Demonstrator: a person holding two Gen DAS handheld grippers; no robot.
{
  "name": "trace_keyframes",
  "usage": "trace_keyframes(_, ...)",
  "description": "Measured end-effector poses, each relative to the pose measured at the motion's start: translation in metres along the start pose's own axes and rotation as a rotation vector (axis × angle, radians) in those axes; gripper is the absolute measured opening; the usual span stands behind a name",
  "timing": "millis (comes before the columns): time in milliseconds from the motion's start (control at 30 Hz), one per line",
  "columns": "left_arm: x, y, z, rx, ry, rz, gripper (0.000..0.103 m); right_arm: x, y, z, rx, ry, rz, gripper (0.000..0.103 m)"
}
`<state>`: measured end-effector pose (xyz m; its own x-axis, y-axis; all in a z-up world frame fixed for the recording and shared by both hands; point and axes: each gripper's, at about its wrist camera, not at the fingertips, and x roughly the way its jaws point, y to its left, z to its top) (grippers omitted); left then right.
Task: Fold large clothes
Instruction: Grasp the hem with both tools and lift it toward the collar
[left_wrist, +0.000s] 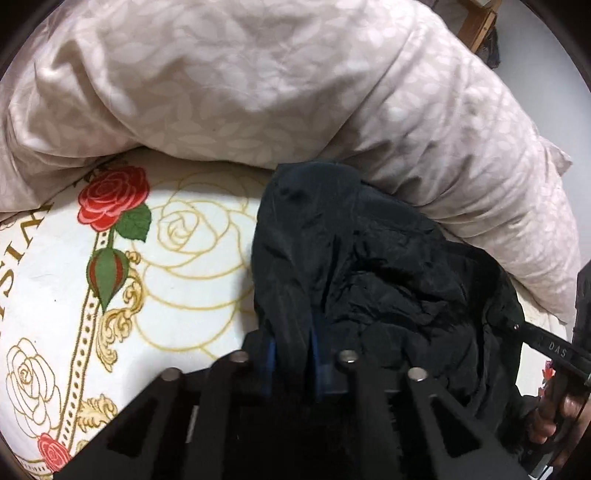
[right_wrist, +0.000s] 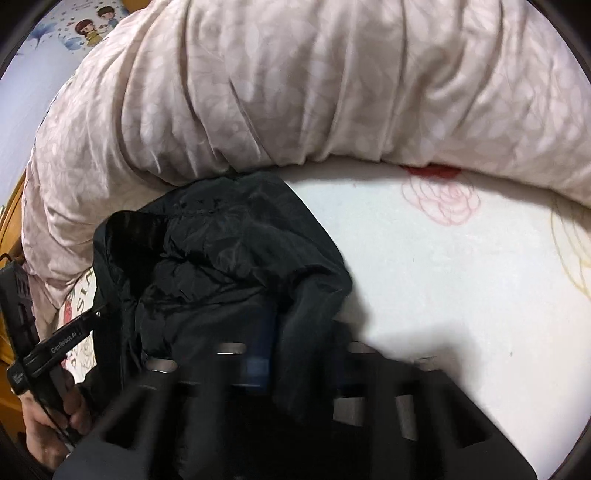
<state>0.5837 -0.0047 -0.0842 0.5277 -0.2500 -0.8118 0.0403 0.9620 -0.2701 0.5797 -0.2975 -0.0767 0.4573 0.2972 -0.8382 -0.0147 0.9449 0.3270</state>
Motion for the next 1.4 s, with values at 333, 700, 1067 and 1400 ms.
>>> trace_keyframes(333, -0.1, -0.002, -0.03, 0.015, -0.161, -0.041, 0.008, -0.111, 0.031, -0.045, -0.043, -0.177, 0.073, 0.007)
trace_keyframes(700, -0.19, -0.006, -0.107, -0.001, -0.227, -0.106, 0.008, -0.183, 0.03, -0.142, 0.005, -0.213, 0.124, 0.007)
trace_keyframes(1067, -0.19, 0.023, -0.188, -0.066, -0.145, -0.07, 0.011, -0.164, 0.012, -0.211, 0.043, -0.104, 0.111, 0.009)
trace_keyframes(1400, -0.2, 0.062, -0.23, -0.155, -0.076, -0.023, 0.014, -0.173, -0.009, -0.243, 0.097, -0.052, 0.092, 0.019)
